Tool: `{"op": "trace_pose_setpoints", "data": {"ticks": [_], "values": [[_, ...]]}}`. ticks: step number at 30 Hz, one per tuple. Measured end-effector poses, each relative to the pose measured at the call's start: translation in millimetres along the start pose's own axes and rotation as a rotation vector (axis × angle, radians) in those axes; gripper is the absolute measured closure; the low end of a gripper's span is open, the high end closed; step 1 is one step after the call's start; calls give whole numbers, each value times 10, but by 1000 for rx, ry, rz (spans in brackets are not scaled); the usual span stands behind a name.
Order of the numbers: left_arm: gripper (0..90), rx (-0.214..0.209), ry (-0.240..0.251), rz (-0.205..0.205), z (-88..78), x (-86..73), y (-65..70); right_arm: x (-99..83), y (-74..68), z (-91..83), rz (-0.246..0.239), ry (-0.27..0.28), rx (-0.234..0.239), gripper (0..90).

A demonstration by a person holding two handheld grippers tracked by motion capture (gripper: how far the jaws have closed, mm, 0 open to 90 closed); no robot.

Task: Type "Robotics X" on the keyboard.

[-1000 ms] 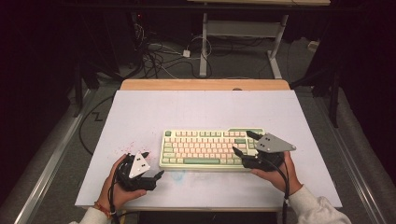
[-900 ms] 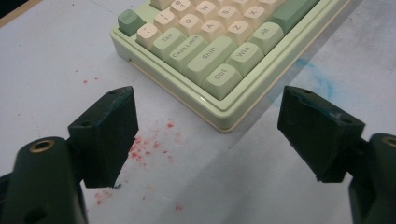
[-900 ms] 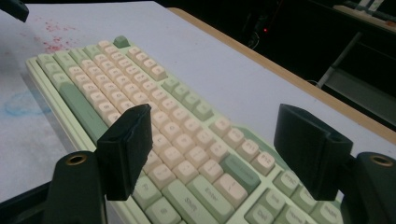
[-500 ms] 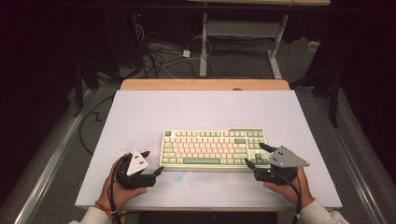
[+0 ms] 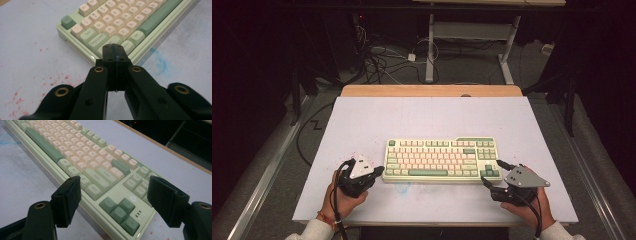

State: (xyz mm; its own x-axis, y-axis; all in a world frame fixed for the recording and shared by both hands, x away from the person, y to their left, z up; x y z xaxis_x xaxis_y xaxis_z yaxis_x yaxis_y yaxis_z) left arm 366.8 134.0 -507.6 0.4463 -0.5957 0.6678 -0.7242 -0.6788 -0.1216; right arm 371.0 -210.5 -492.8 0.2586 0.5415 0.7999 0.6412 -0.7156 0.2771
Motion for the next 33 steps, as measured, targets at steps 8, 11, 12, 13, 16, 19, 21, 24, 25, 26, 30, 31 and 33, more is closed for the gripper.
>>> {"op": "trace_pose_setpoints", "data": {"ticks": [8, 11, 12, 13, 16, 19, 21, 24, 25, 26, 30, 31, 33], "values": [[875, -20, -47, 52, 176, 386, 109, -10, -30, 27, -22, -6, 9, 276], [875, -13, -68, 79, 280, 510, 127, -15, -43, 43, -29, -9, 16, 276], [875, -18, -74, 87, 313, 547, 135, -18, -47, 48, -30, -11, 17, 276], [875, -22, -72, 88, 346, 587, 143, -23, -54, 53, -31, -13, 20, 277], [875, -29, -82, 102, 439, 685, 161, -32, -73, 68, -44, -19, 23, 277], [875, -40, -84, 105, 523, 774, 182, -39, -88, 80, -48, -22, 29, 277], [875, -51, -88, 106, 579, 827, 197, -47, -96, 85, -53, -26, 32, 277], [875, -61, -99, 109, 678, 889, 220, -56, -96, 87, -52, -29, 34, 277], [875, -62, -105, 113, 711, 906, 228, -57, -93, 85, -51, -29, 33, 278], [876, -66, -111, 117, 743, 922, 238, -59, -90, 83, -50, -30, 31, 278], [876, -74, -150, 138, 843, 955, 240, -55, -78, 75, -47, -25, 32, 278], [875, -72, -159, 140, 866, 960, 235, -55, -80, 75, -49, -25, 34, 278], [875, -71, -175, 145, 909, 967, 228, -59, -85, 80, -52, -27, 36, 279]]}}
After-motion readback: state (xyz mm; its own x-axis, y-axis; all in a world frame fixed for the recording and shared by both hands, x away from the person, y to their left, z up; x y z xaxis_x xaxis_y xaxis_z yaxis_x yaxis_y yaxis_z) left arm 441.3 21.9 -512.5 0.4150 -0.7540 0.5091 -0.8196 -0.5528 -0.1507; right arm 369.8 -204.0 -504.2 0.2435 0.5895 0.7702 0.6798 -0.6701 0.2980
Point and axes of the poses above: each handheld gripper's, and its own axes: z roughly forward along the jaws, x roughly out of its top, y roughly to its right, the point moved 10 cm from there along z, roughly forward along the jaws, and after that the axes turned 5 degrees about -y, right-handed, at the moved point
